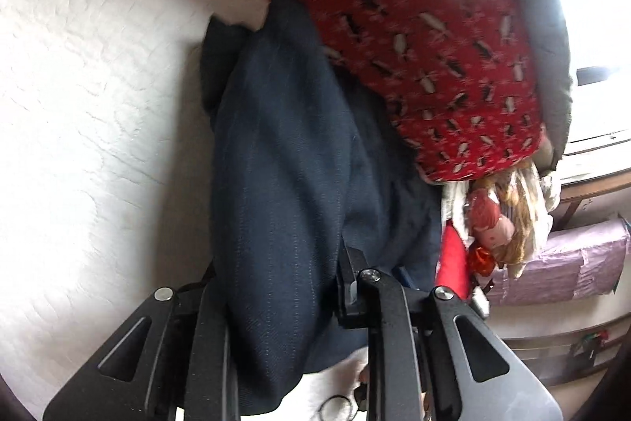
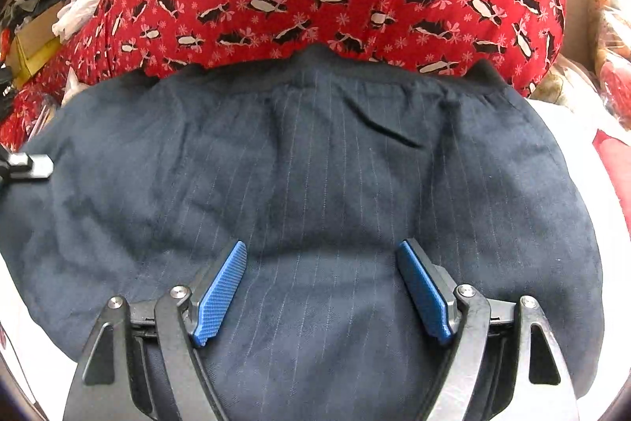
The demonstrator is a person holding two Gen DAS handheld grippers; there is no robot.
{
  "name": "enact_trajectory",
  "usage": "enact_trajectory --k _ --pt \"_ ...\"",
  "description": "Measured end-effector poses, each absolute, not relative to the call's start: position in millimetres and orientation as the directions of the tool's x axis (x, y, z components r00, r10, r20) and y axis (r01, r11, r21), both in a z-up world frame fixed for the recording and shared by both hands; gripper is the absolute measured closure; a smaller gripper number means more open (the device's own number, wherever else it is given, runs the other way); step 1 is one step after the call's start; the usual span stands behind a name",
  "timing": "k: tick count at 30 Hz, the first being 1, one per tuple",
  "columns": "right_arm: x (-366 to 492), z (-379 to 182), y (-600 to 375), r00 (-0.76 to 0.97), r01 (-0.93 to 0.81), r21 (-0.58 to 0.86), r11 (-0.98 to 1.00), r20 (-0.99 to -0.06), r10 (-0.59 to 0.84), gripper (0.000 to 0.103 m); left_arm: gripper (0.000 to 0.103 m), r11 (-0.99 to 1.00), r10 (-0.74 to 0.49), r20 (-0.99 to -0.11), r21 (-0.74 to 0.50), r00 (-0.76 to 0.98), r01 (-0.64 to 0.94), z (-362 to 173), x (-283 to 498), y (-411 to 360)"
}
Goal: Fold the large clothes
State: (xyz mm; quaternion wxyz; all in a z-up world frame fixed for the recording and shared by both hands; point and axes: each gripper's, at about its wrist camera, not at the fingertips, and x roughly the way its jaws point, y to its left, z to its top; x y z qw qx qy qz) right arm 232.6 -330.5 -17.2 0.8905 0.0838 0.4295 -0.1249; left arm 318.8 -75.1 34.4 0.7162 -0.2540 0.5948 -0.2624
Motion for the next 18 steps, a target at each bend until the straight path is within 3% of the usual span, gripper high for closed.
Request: enact_trajectory --k 12,15,18 --pt "197 2 -342 0.619 0.303 0.041 0.952 -0.769 -0.164 0.023 0.087 0.672 -0.741 -0.65 -0.719 0.169 0.177 95 288 -143" --pt "182 9 -349 0.643 0.302 0.041 0.952 -0.747 -0.172 0.023 0.088 0.686 -0.726 -0.67 -0.692 0.153 0.226 99 280 -171" --pt "161 13 -361 0.648 0.359 -0.03 0.933 -0.711 -0.272 0.022 0.088 0.695 -0.712 -0.692 -0.672 0.118 0.254 91 273 -196"
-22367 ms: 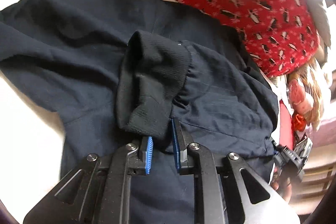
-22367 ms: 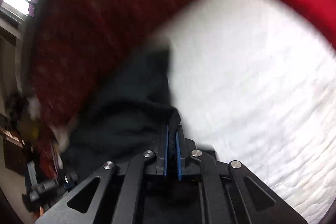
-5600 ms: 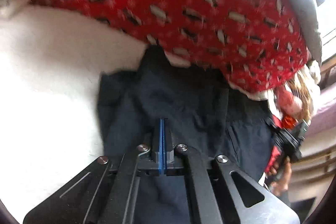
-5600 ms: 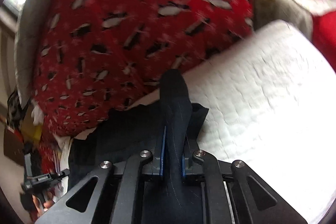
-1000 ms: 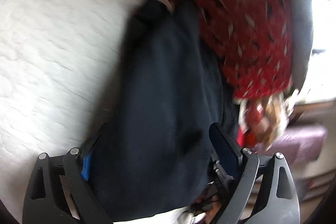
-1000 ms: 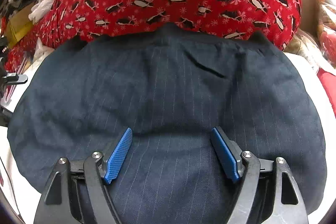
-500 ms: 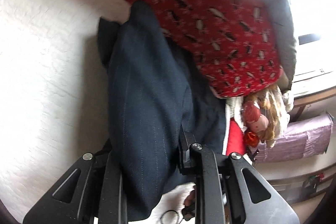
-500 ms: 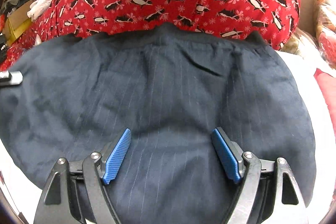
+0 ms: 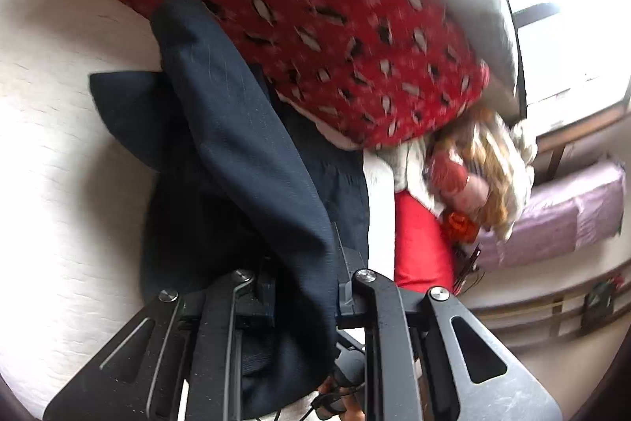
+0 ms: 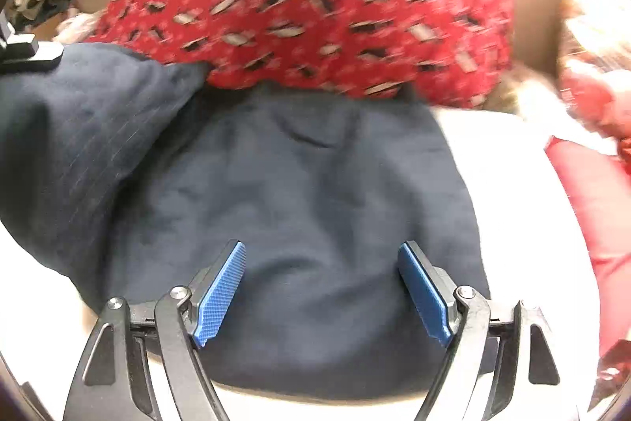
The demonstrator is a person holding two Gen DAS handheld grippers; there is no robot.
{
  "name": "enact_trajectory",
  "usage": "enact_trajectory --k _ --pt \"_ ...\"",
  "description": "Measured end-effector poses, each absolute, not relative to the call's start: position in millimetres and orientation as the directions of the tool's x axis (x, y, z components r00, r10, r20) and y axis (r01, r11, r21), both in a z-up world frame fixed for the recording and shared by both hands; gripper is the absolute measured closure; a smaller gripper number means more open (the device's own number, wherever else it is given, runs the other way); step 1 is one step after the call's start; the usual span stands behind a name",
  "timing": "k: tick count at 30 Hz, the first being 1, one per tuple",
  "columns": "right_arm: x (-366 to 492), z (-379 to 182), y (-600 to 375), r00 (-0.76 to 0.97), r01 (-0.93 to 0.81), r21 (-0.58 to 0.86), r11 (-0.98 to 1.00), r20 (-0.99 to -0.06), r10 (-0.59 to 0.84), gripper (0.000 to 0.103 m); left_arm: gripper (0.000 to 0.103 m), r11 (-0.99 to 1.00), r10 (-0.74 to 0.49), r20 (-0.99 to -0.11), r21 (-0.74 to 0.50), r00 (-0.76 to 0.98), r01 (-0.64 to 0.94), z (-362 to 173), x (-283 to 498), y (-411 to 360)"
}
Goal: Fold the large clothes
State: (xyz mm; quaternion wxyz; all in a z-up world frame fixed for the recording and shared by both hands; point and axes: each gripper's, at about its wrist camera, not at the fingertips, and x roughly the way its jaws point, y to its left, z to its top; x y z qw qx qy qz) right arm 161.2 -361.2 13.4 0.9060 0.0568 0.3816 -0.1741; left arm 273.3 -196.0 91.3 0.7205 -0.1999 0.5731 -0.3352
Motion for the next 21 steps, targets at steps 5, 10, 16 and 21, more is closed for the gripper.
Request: enact_trajectory --k 5,10,16,21 --pt "136 -11 -393 0.602 0.436 -0.034 0.899 -0.732 -0.32 0.021 0.088 0.718 -0.678 -0.734 -0.649 0.044 0.251 59 264 -247" --pt "125 -24 -405 0.634 0.446 0.052 0.894 -0.723 -0.275 0.015 0.088 0.754 -0.625 -0.781 -0.607 -0.01 0.253 29 258 -282" --pt "127 -26 -404 0.632 0.444 0.036 0.895 -0.721 -0.284 0.009 0.08 0.763 -0.602 -0.797 -0.595 -0.06 0.254 15 254 -292" --pt "125 -26 -406 0.636 0.45 0.063 0.891 -0.722 -0.27 0.006 0.059 0.72 -0.624 -0.777 -0.615 -0.089 0.323 40 231 -284"
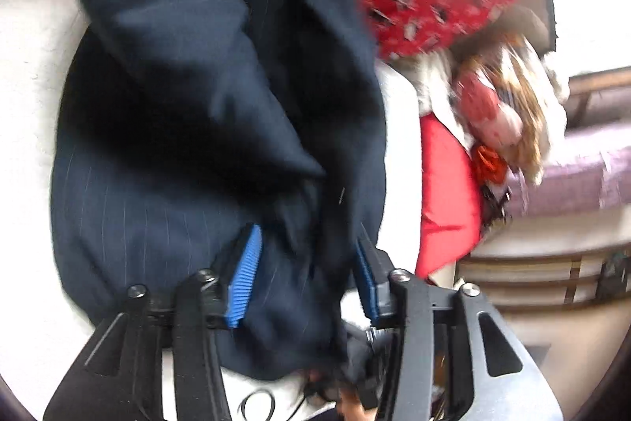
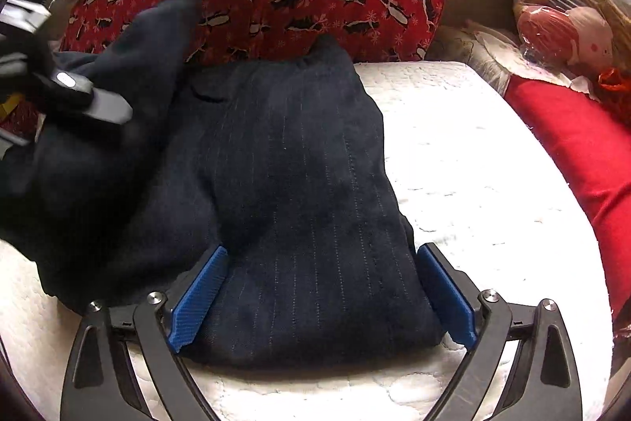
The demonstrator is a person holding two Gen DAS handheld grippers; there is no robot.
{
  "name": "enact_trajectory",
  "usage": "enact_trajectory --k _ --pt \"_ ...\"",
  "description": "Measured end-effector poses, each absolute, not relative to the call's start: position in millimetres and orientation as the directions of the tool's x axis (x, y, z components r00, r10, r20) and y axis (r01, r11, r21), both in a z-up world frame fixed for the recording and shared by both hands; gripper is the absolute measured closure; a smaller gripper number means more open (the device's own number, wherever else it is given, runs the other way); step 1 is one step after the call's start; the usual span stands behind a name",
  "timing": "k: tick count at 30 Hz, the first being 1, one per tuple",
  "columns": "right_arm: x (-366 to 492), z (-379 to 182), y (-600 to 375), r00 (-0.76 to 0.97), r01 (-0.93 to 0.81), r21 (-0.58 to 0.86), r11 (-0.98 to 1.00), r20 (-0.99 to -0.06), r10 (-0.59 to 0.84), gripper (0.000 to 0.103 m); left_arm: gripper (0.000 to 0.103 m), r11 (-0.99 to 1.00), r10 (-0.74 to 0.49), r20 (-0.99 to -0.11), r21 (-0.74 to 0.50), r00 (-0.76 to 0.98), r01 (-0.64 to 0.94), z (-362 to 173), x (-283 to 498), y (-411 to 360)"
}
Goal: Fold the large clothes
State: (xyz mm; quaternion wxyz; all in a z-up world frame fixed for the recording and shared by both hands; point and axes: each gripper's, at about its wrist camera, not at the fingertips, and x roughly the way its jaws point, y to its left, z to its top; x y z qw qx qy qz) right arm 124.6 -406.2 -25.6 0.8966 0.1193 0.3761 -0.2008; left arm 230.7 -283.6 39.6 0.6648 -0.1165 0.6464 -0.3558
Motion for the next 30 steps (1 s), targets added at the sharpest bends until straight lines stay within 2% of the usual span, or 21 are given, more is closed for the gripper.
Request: enact_trajectory --k 5,9,12,15,17,21,22,23,24,25,28,30 --pt "119 -21 -413 0.638 0.454 0.097 0.886 -0.729 -0.247 0.007 0.057 0.66 -0.71 -0.703 -0.685 -0.04 0.309 69 229 -235" --pt "98 2 -445 0.633 0.58 0.189 0.792 -0.717 -0.293 0.012 0.055 0.739 -0.672 -0.73 -0.647 0.128 0.19 62 261 -178" --pt "85 32 -467 0.744 0.55 0.401 0.732 -0.634 -0.212 0.013 0.055 0.782 -0.622 -0.776 -0.611 0.1 0.124 31 269 -166" --pt "109 56 -460 0.796 0.42 0.453 0.786 -0.601 -0.079 0.012 0.055 0.784 -0.615 -0.788 -0.609 0.021 0.124 0 258 -178" --pt "140 62 -443 0.774 0.317 0.453 0.833 -0.631 0.049 0.012 0.046 0.795 -0.6 -0.799 -0.589 0.044 0.143 -6 252 -183" --pt "190 44 -415 0.66 0.297 0.393 0.87 -0.743 0.111 0.012 0.046 0.79 -0.604 -0.796 -0.59 0.046 0.165 -7 246 -187" --pt "200 35 -410 0.634 0.29 0.379 0.879 -0.764 0.121 0.022 0.046 0.786 -0.609 -0.792 -0.596 0.04 0.165 -5 247 -188" --pt "206 30 -407 0.631 0.26 0.394 0.881 -0.76 0.154 0.08 0.046 0.777 -0.62 -0.784 -0.608 0.032 0.161 -2 247 -186" --pt "208 29 -402 0.63 0.226 0.417 0.88 -0.752 0.195 0.097 0.046 0.769 -0.63 -0.776 -0.618 0.03 0.162 2 247 -186" --pt "206 33 -403 0.649 0.204 0.432 0.878 -0.731 0.209 0.096 0.046 0.757 -0.645 -0.764 -0.632 0.03 0.167 7 248 -183" --pt "176 59 -419 0.772 0.141 0.52 0.842 -0.591 0.235 0.098 0.045 0.7 -0.705 -0.708 -0.685 0.044 0.2 25 242 -174" --pt "155 63 -444 0.814 0.155 0.583 0.797 -0.533 0.232 0.099 0.045 0.704 -0.699 -0.712 -0.671 0.061 0.232 31 240 -181"
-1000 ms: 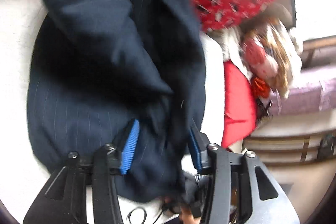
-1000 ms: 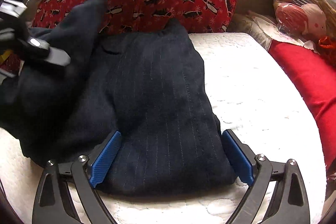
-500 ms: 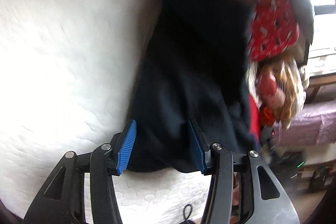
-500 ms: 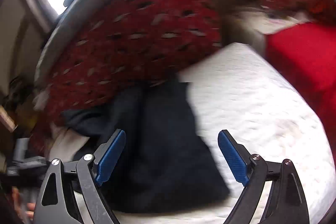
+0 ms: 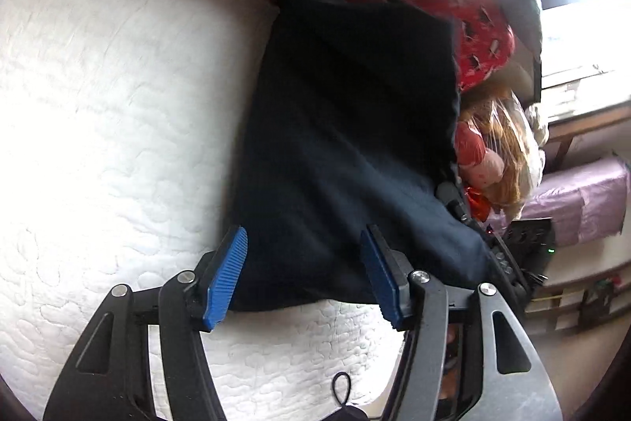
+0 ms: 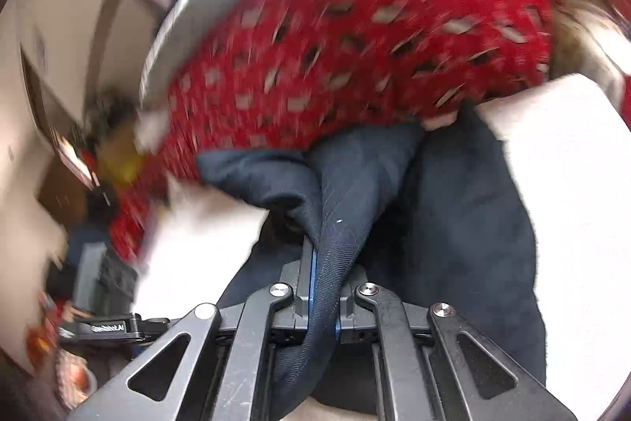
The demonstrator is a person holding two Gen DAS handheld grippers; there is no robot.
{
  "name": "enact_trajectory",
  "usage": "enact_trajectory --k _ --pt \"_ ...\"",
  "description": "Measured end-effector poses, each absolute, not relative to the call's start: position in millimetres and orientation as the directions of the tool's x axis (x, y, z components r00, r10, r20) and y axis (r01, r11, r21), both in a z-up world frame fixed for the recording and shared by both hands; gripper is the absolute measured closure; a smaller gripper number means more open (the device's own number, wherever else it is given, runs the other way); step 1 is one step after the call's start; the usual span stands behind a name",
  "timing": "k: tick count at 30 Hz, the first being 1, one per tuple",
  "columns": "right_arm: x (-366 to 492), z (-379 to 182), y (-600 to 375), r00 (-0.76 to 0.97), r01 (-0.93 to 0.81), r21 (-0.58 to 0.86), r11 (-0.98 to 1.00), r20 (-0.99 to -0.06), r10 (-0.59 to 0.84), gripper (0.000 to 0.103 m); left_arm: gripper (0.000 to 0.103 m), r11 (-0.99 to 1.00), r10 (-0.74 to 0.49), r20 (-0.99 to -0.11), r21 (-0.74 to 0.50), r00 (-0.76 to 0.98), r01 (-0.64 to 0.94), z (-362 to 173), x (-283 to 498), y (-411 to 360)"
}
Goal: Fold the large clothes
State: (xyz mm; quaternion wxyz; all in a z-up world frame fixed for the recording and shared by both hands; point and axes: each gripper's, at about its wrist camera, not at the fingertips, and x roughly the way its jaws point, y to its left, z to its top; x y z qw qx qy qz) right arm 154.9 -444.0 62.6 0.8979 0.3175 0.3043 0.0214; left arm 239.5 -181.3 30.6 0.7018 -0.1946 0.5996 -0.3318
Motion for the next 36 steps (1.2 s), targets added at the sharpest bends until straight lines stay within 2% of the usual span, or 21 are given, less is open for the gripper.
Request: enact_trajectory --k 2,5,7,10,12,14,15,21,22,23,24,28,33,35,36 --pt "143 46 -472 0.808 0.23 0.604 0.763 -0.556 0.197 0.099 0.044 0.726 -0.666 -0.744 -0.636 0.042 0.261 23 238 -199" --pt "133 -7 -494 0.717 0.384 0.611 0.692 -0.669 0.193 0.099 0.044 0.759 -0.596 -0.8 -0.588 -0.068 0.279 -9 228 -231" --pt "114 -12 -503 0.729 0.386 0.641 0.664 -0.652 0.206 0.099 0.044 0.767 -0.579 -0.812 -0.571 -0.067 0.292 -16 222 -236" --pt "104 19 -503 0.766 0.403 0.594 0.696 -0.635 0.098 0.085 0.042 0.769 -0.567 -0.823 -0.549 -0.049 0.327 -16 220 -235" --pt "102 46 -506 0.81 0.379 0.548 0.745 -0.586 0.019 0.074 0.042 0.766 -0.571 -0.819 -0.555 -0.055 0.324 -12 218 -236" --pt "114 64 -503 0.827 0.334 0.533 0.778 -0.562 0.03 0.04 0.042 0.761 -0.581 -0.812 -0.566 -0.056 0.317 -12 219 -236" --pt "119 66 -503 0.821 0.332 0.518 0.788 -0.57 0.029 0.038 0.042 0.757 -0.586 -0.809 -0.57 -0.053 0.319 -11 220 -235" --pt "188 53 -497 0.752 0.354 0.424 0.834 -0.659 0.016 0.039 0.042 0.754 -0.587 -0.808 -0.565 -0.043 0.335 -6 210 -224" --pt "201 46 -498 0.714 0.366 0.408 0.837 -0.699 0.028 0.048 0.042 0.751 -0.591 -0.806 -0.568 -0.041 0.337 -3 211 -221" --pt "208 42 -495 0.702 0.355 0.413 0.839 -0.71 0.053 0.087 0.042 0.749 -0.595 -0.803 -0.565 -0.025 0.346 1 211 -219" --pt "208 41 -494 0.709 0.323 0.433 0.842 -0.7 0.088 0.099 0.042 0.752 -0.592 -0.806 -0.554 -0.003 0.357 4 212 -217" --pt "187 51 -505 0.783 0.307 0.452 0.837 -0.62 0.048 0.102 0.042 0.786 -0.543 -0.833 -0.458 0.108 0.415 9 213 -224" --pt "181 1 -535 0.69 0.445 0.468 0.763 -0.723 0.042 0.102 0.042 0.789 -0.52 -0.847 -0.427 0.11 0.442 7 209 -237" --pt "171 8 -532 0.714 0.429 0.482 0.764 -0.699 0.04 0.099 0.042 0.796 -0.502 -0.854 -0.396 0.133 0.458 9 207 -240" --pt "163 14 -532 0.73 0.427 0.5 0.754 -0.682 0.038 0.095 0.042 0.796 -0.498 -0.856 -0.389 0.137 0.463 11 205 -241"
